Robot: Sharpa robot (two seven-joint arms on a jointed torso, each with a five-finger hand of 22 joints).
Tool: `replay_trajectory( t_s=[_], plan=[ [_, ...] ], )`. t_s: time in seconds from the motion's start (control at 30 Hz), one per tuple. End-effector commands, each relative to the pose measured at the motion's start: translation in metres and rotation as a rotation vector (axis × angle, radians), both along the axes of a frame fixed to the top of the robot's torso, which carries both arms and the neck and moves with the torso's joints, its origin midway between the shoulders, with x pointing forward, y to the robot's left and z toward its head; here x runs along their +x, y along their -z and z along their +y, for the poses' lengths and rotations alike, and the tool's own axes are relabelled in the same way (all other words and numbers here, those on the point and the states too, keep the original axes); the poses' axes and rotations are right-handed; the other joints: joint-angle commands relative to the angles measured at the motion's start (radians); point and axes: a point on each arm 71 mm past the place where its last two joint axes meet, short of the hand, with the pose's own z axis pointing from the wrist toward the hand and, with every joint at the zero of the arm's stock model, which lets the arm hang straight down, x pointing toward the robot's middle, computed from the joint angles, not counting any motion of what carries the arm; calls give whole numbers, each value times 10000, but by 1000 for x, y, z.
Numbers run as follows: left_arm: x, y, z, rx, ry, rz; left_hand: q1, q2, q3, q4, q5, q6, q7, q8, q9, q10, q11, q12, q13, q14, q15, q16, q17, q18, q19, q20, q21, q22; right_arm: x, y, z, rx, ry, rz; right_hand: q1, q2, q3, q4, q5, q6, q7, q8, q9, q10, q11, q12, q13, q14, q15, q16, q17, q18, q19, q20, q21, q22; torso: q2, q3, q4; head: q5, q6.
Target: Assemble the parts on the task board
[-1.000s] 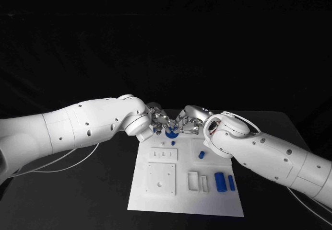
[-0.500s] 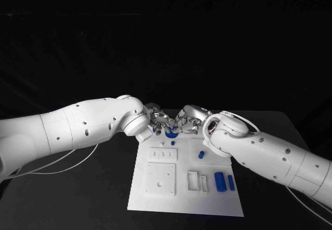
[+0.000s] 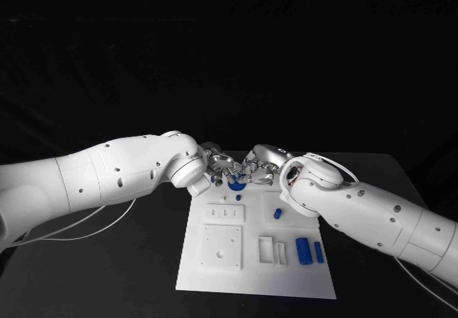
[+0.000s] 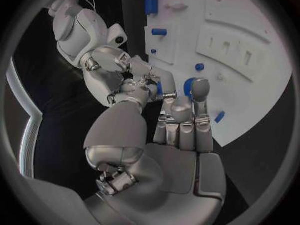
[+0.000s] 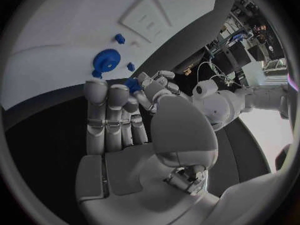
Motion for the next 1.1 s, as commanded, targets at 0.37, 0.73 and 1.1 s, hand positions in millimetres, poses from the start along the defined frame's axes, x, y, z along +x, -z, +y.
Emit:
replay_trajectory(
  t_s=[0.37,0.73,1.1],
  plan=[
    [-1,-3,-7,33,558,-304,133,-194,913,-968,201,613,-436,21,2541,481,-73,136,-6,131,-14,65,185,-91,123,3,-136,142,-1,-2,-1,322,-62,-257,-187,-617,-959,545,41,-1339,352,31,-68,-482,242,-479,-407,27,143,-87,21,263,498,147,-179,-99,2,-2,0,-12,21],
    [0,-3,-1,607,436,-508,165,-268,946,-1026,400,703,-453,19,2500,487,-99,301,-9,236,-32,90,340,-95,192,-17,-181,270,-10,-3,-24,517,-107,-337,1311,-1470,-2613,2846,-545,-5112,773,-112,-233,-1011,564,-412,-911,-44,367,-45,128,520,491,406,-171,115,-20,-1,-20,44,28],
    [-3,7,19,1165,137,-373,124,-279,961,-1085,453,768,-471,17,2474,488,-114,452,-3,310,-43,93,446,-109,248,-27,-227,387,-27,-10,-88,444,-142,419,1284,-1094,-2421,2213,-61,-4362,698,-81,-201,-1085,512,-413,-1136,-75,342,-100,144,485,479,388,-290,220,-202,23,-112,192,-105]
  ],
)
